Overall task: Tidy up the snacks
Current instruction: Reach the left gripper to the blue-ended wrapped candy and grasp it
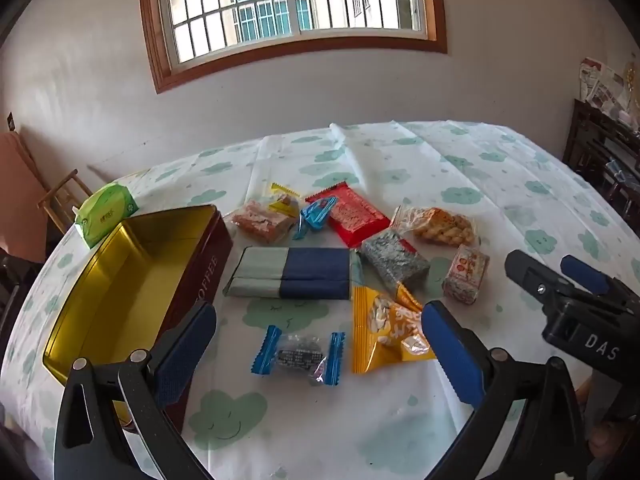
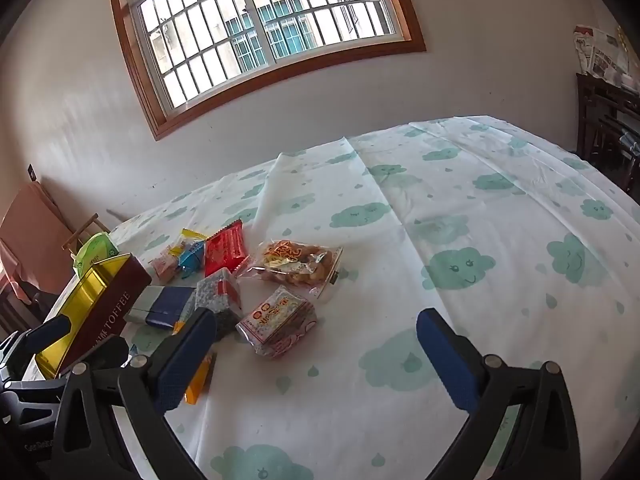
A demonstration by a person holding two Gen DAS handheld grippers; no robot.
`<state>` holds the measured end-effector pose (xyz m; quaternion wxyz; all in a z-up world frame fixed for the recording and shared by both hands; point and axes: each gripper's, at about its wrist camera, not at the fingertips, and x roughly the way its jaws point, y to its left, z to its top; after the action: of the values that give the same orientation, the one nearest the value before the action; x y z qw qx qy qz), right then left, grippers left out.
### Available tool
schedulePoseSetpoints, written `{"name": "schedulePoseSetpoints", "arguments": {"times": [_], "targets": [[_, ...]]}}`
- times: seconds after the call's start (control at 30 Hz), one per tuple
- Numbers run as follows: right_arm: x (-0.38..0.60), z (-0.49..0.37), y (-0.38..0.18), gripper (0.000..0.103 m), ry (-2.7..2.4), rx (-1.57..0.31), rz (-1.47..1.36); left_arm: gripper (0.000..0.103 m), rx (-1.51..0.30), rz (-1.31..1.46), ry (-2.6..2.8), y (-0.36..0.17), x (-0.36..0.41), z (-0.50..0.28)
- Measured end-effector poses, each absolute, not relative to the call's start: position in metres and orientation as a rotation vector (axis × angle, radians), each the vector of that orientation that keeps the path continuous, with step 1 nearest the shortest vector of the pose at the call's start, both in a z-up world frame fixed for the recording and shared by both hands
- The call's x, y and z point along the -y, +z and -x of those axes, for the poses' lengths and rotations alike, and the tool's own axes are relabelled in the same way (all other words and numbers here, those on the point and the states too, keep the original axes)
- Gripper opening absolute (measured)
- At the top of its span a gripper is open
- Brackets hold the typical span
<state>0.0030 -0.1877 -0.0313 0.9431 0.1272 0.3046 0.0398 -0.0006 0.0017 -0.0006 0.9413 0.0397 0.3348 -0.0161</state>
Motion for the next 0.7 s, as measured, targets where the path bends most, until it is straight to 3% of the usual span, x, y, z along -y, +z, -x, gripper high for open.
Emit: {"name": "schedulePoseSetpoints", "arguments": {"times": [0.7], "targets": [[0.190,-0.005,-0.032,0.102,0.097,-0.627,-0.269,0.100,-0.896,-0.064,-0.137,-0.025,-0.038,-0.003]]}}
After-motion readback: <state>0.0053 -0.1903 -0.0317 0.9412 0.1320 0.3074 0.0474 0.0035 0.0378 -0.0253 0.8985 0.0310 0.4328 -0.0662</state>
